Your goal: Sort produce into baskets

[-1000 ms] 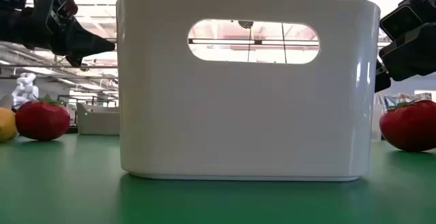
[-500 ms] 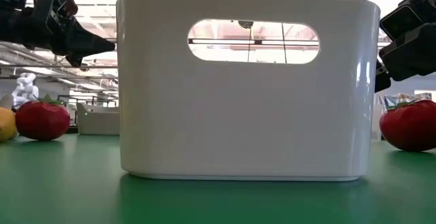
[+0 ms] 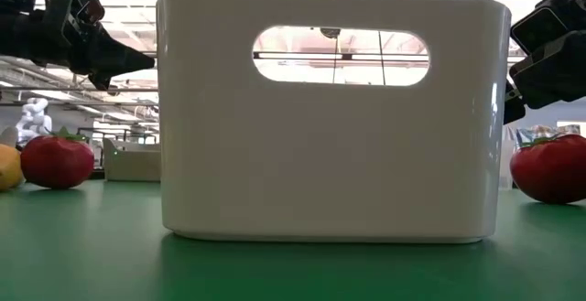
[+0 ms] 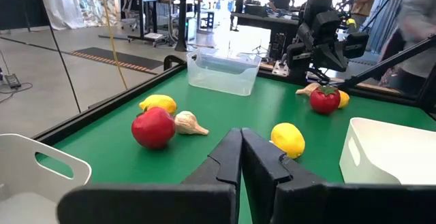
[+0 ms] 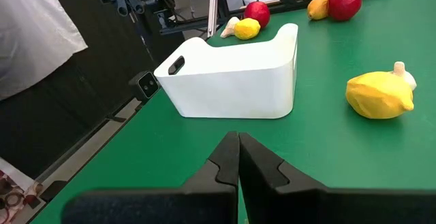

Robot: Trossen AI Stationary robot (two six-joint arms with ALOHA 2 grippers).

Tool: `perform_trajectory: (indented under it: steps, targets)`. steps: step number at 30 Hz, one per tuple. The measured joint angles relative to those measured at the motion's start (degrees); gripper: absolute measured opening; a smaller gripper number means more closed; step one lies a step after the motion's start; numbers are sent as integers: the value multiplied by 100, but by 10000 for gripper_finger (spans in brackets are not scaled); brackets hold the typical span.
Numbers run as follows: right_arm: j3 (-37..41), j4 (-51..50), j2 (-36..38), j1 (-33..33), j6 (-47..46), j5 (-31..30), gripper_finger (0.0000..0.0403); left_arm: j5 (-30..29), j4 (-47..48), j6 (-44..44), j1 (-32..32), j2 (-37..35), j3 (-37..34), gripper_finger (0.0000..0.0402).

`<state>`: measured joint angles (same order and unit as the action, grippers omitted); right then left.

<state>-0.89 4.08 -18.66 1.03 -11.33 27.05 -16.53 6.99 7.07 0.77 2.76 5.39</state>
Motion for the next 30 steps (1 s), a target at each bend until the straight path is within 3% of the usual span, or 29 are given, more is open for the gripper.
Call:
perform_trajectory:
  steps: [30]
  targets:
    - [7,61,-2,-2,2,0,0,0,1,0,-1,-1,0,13]
